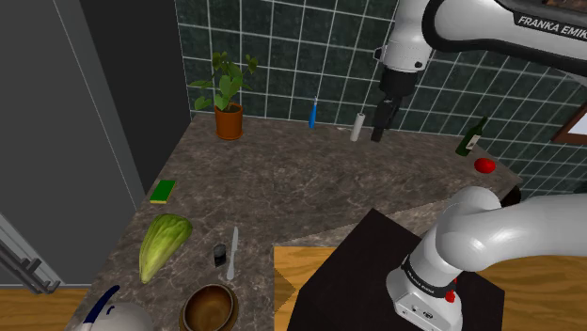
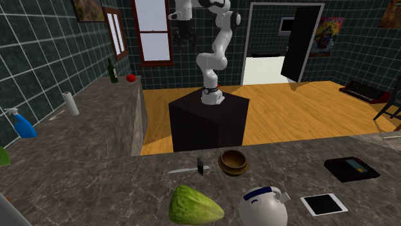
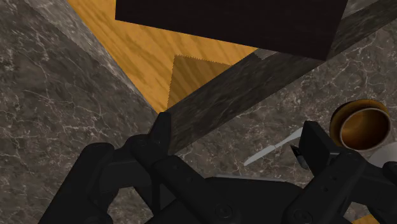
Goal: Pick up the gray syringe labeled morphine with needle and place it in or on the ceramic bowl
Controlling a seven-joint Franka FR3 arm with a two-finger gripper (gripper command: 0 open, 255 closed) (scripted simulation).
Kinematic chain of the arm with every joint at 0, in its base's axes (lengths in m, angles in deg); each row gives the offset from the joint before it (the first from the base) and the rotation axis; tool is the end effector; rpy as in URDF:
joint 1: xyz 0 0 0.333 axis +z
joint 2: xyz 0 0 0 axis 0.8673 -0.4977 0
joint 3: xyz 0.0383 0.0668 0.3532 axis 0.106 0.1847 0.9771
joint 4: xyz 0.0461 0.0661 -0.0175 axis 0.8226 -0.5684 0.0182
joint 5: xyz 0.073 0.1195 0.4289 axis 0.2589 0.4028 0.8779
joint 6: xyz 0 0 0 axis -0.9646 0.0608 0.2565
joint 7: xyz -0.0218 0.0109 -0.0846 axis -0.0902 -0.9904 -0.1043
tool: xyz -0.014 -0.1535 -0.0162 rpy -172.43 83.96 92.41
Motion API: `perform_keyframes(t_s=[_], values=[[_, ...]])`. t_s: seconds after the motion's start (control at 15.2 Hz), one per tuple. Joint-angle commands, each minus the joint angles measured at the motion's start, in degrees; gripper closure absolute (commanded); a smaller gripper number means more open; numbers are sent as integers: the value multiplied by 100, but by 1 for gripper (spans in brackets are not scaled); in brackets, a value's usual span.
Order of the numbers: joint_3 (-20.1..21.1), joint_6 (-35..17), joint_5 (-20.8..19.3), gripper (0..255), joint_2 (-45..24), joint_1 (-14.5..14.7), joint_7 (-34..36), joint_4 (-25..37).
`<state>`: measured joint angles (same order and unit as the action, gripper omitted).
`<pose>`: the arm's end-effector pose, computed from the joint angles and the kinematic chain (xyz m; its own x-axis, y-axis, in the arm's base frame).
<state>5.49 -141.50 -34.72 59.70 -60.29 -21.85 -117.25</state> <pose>0.3045 0.0030 0.5898 0.9882 0.1377 -0.0664 0.1381 -0.9904 0.0011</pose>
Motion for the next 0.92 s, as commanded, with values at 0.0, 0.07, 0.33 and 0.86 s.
perform_keyframes(t_s=[0.0, 0.07, 0.33, 0.86], values=[[0, 0, 0, 0, 0, 0, 0, 0], [76, -157, 59, 0, -79, 18, 91, -93], [383, -798, 284, 0, -478, 90, 441, -393], [987, -2112, 615, 0, -1653, 225, 1116, -630]])
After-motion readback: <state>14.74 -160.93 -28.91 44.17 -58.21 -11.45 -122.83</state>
